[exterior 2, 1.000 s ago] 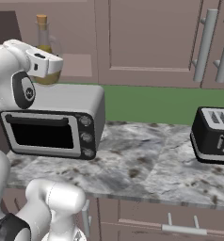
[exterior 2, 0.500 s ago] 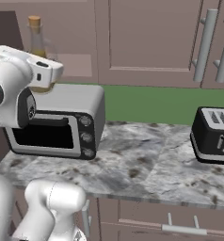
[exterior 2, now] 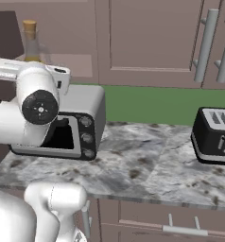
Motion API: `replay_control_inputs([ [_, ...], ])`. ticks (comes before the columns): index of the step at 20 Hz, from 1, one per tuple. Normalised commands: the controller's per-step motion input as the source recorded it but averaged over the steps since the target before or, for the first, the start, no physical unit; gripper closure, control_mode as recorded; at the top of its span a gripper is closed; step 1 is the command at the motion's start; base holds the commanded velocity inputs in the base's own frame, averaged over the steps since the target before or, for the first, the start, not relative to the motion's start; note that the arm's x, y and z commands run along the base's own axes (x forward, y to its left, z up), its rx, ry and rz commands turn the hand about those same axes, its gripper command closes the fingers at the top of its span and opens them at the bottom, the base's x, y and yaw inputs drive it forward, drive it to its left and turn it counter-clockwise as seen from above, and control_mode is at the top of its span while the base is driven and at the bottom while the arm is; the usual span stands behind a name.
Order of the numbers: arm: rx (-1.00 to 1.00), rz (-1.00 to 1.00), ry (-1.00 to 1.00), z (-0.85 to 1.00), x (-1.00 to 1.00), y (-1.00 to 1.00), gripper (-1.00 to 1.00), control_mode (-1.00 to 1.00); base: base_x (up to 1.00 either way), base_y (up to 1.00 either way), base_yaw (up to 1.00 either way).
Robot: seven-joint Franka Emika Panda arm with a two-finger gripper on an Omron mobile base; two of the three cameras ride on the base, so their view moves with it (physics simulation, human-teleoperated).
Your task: Move the mustard and oil and vinegar bottle from the cabinet to the dining counter.
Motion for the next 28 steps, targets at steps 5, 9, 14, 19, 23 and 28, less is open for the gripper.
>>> replay_control_inputs([
  [5,-0.01,0.41,-0.01,-0.09,-0.48,-0.1,1.0,-1.0,0.0,0.0,0.0],
  [9,0.0,0.34,0.0,-0.18,-0.31,-0.05,1.0,-1.0,0.0,0.0,0.0],
  [14,0.0,0.2,-0.02,-0.22,-0.16,0.0,1.0,-1.0,0.0,0.0,0.0],
  [19,-0.01,0.17,-0.14,-0.15,-0.33,0.0,1.0,-1.0,0.0,0.0,0.0],
  [23,-0.07,0.05,-0.19,-0.03,-0.41,-0.01,1.0,-1.0,0.0,0.0,0.0],
  [28,-0.09,0.0,-0.05,-0.1,-0.3,-0.01,1.0,-1.0,0.0,0.0,0.0],
])
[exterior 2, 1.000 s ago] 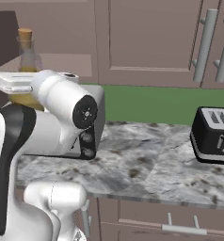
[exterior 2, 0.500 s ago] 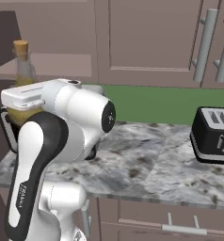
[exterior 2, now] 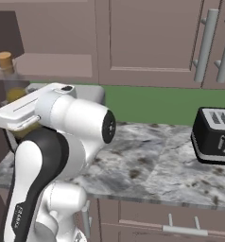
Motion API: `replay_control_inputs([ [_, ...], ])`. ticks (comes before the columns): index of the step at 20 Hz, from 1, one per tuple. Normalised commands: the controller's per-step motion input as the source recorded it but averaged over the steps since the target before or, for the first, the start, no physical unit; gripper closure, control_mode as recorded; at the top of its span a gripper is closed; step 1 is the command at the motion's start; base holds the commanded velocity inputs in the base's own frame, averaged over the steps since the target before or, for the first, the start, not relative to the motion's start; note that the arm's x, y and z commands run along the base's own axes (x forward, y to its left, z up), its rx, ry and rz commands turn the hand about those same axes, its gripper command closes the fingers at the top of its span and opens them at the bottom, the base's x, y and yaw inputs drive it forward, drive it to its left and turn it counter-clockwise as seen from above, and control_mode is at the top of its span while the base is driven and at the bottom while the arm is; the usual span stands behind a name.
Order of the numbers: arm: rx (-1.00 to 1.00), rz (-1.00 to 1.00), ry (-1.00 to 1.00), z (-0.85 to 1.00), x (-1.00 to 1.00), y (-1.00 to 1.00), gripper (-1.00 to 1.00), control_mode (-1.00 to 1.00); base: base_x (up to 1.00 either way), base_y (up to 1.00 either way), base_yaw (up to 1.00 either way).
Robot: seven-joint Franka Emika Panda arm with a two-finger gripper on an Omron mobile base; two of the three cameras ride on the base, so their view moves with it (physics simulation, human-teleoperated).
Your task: Move the mustard and oil and vinegar bottle from the cabinet to the dining counter.
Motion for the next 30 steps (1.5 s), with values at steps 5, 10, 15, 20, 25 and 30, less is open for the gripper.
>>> replay_control_inputs([
  [5,-0.1,0.0,0.01,-0.17,-0.17,-0.12,1.0,-1.0,0.0,0.0,0.0],
  [10,-0.08,0.0,0.06,-0.15,-0.07,-0.05,1.0,-1.0,0.0,0.0,0.0],
  [15,-0.05,0.0,0.03,0.0,0.0,0.0,1.0,-1.0,0.0,0.0,0.0],
  [20,0.0,0.0,0.0,0.0,0.0,0.0,1.0,-1.0,0.0,0.0,0.0],
  [25,0.0,0.0,0.0,0.0,0.0,0.0,1.0,1.0,-0.08,-0.02,0.0],
  [30,0.0,0.0,0.0,0.0,0.0,0.0,1.0,1.0,-0.29,-0.28,-0.08],
])
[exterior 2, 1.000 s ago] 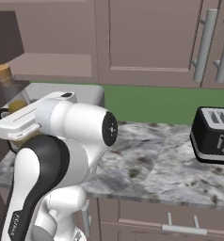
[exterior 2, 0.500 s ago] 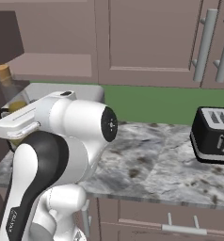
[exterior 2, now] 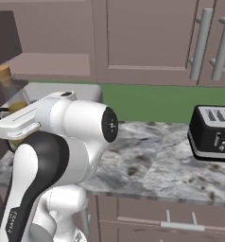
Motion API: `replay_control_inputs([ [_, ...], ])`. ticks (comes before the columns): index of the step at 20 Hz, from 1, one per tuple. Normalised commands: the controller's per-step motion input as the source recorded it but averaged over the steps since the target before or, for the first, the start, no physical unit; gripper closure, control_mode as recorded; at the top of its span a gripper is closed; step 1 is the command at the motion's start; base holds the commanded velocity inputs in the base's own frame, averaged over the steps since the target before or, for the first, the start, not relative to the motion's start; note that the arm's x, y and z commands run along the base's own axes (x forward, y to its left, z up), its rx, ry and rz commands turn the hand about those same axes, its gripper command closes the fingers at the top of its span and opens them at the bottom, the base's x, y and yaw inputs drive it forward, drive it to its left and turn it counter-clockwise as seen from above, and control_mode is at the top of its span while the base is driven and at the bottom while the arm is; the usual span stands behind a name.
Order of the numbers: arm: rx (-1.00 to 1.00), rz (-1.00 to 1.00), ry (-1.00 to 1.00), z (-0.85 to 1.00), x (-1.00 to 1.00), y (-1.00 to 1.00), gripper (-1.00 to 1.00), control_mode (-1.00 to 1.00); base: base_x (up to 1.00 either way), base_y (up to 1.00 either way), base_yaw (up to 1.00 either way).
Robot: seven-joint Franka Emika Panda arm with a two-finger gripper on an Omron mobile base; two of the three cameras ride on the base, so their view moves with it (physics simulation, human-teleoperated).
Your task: Move the mustard and oil and vinegar bottle from the cabinet to the dining counter.
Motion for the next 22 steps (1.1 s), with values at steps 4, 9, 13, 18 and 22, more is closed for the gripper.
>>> replay_control_inputs([
  [4,0.0,0.0,0.0,0.0,0.0,0.0,1.0,1.0,-0.15,-0.41,-0.14],
  [9,0.0,0.0,0.0,0.0,0.0,0.0,1.0,1.0,-0.22,-0.52,-0.06],
  [13,0.0,0.0,0.0,0.0,0.0,0.0,1.0,1.0,-0.49,-0.46,0.0],
  [18,0.0,0.0,0.0,0.0,0.0,0.0,1.0,1.0,-0.46,-0.55,0.0],
  [22,0.0,0.0,0.0,0.0,0.0,0.0,1.0,1.0,-0.54,-0.36,-0.01],
])
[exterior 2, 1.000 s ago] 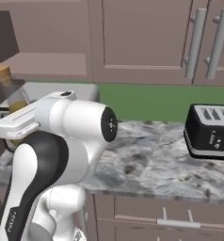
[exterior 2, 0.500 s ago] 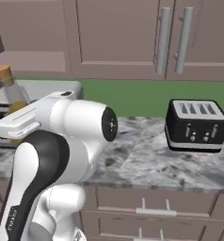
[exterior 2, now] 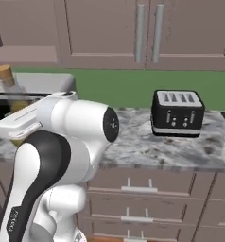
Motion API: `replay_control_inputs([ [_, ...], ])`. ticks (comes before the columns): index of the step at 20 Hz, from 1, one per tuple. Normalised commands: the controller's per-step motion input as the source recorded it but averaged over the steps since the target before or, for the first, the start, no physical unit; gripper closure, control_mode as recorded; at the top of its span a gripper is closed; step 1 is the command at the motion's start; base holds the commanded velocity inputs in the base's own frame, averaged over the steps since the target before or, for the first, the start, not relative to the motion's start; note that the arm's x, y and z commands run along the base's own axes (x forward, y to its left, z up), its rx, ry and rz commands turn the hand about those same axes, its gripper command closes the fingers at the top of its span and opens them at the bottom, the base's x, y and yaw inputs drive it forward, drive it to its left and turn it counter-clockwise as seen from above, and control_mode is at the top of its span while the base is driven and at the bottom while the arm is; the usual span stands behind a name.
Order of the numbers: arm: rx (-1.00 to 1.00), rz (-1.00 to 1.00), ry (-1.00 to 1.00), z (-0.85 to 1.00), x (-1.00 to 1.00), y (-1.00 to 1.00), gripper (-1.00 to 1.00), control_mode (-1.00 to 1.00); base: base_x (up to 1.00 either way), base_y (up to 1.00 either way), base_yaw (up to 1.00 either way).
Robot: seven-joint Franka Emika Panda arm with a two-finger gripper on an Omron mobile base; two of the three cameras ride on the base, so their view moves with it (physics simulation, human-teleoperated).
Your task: Move the mustard and oil and vinegar bottle from the cabinet to the dining counter.
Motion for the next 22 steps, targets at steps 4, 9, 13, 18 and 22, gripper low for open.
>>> replay_control_inputs([
  [4,0.0,0.0,0.0,0.0,0.0,0.0,1.0,1.0,-0.71,-0.03,-0.23],
  [9,0.0,0.0,0.0,0.0,0.0,0.0,1.0,1.0,-0.52,0.12,-0.6],
  [13,0.0,0.0,0.0,0.0,0.0,0.0,1.0,1.0,-0.38,0.12,-0.75],
  [18,0.0,0.0,0.0,0.0,0.0,0.0,1.0,1.0,-0.43,0.16,-0.72],
  [22,0.0,0.0,0.0,0.0,0.0,0.0,1.0,1.0,-0.54,0.31,-0.54],
])
